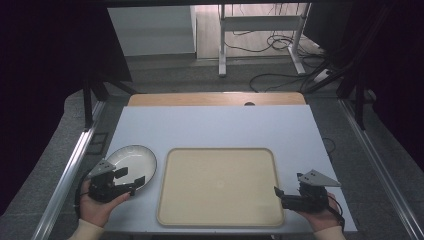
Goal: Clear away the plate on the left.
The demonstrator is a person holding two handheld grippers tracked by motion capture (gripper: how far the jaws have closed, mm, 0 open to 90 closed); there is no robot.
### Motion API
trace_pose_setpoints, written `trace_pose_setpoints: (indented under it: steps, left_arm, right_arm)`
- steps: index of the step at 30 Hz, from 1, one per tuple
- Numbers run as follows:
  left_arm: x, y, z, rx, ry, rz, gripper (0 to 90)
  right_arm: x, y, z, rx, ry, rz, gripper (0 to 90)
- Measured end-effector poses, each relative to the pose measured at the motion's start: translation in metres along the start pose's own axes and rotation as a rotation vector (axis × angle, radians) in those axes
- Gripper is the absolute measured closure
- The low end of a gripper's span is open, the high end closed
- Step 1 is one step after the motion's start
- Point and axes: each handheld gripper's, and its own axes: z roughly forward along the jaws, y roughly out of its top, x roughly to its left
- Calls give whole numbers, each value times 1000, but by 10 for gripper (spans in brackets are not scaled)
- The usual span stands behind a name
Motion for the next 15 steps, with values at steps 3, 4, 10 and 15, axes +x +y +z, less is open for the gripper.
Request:
trace_pose_setpoints:
  steps: [3,4,10,15]
  left_arm:
    - [0,0,1,5,2,3,208]
    - [0,0,1,8,3,4,208]
    - [-1,0,1,6,5,5,209]
    - [1,-1,1,11,4,1,209]
  right_arm:
    - [-1,-1,0,2,5,-5,97]
    - [-1,-1,0,5,9,-6,97]
    - [0,-2,0,8,8,-22,105]
    - [1,-1,-1,-8,14,-22,109]
